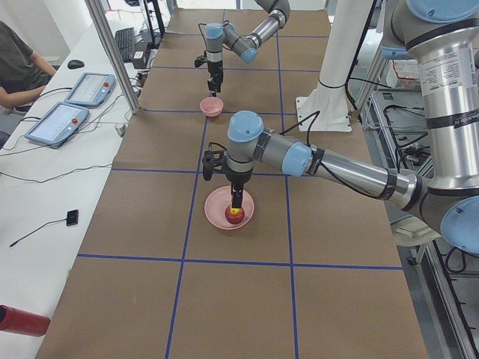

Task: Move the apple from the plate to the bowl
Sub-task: 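Release the bowl and raise the right gripper back toward its side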

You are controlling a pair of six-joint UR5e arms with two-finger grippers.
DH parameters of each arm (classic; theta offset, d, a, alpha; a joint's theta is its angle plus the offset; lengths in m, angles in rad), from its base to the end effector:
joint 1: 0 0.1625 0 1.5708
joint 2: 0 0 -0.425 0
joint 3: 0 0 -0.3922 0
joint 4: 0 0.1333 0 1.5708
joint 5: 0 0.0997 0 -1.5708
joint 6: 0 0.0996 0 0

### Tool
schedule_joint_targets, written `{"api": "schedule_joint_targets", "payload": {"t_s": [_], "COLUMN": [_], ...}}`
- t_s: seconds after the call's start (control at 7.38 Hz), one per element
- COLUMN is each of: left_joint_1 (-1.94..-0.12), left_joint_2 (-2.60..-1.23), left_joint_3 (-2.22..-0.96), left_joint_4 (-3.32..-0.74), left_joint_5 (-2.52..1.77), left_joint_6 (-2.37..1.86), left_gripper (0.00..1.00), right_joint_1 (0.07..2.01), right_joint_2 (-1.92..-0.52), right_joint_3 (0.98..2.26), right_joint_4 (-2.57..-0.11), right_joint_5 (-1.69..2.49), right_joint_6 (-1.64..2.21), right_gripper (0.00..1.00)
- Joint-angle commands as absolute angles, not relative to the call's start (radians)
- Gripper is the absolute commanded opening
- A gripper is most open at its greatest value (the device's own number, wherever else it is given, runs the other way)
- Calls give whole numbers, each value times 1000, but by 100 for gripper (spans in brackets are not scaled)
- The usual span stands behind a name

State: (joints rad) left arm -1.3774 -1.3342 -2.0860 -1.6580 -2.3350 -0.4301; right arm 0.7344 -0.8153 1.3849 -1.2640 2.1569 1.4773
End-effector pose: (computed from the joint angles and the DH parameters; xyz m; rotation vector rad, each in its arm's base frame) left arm 0.0130 -0.4013 0.4993 0.0992 0.8253 -0.0832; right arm -0.5037 -0.5601 0.2368 -0.1596 -1.0009 0.3288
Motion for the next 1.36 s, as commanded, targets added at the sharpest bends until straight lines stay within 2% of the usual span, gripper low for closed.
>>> {"api": "schedule_joint_targets", "payload": {"t_s": [0.0, 0.14, 0.27, 0.54, 0.81, 1.22], "left_joint_1": [-1376, -1327, -1249, -1101, -1075, -1022], "left_joint_2": [-1344, -1398, -1423, -1449, -1471, -1471], "left_joint_3": [-2025, -1961, -1926, -1876, -1789, -1757], "left_joint_4": [-1721, -1762, -1784, -1882, -1954, -1954], "left_joint_5": [-2329, -2326, -2301, -2229, -2229, -2226], "left_joint_6": [-433, -433, -455, -642, -646, -675], "left_gripper": [98, 98, 98, 98, 98, 98], "right_joint_1": [900, 960, 1006, 1047, 1148, 1150], "right_joint_2": [-1031, -1134, -1203, -1453, -1581, -1589], "right_joint_3": [1707, 1855, 1943, 2070, 2068, 2056], "right_joint_4": [-1428, -1566, -1666, -1674, -1663, -1661], "right_joint_5": [2253, 2258, 2258, 2258, 2302, 2310], "right_joint_6": [1445, 1330, 1196, 939, 708, 703], "right_gripper": [100, 100, 100, 100, 100, 100]}}
